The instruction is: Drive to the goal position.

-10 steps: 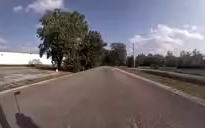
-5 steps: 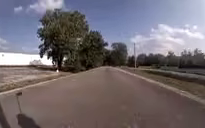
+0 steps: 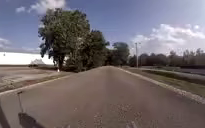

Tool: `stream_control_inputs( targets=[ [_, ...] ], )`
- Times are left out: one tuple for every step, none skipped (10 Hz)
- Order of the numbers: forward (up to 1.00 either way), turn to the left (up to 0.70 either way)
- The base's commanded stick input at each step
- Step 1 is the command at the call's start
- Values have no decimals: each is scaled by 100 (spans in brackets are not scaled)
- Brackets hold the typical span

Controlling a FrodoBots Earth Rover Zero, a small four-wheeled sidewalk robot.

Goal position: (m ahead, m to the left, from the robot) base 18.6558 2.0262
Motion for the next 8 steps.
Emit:
stream_control_inputs(
  targets=[
    [70,0],
    [70,0],
    [70,0],
    [70,0],
    [70,0],
    [70,0],
    [70,0],
    [70,0]
  ],
)
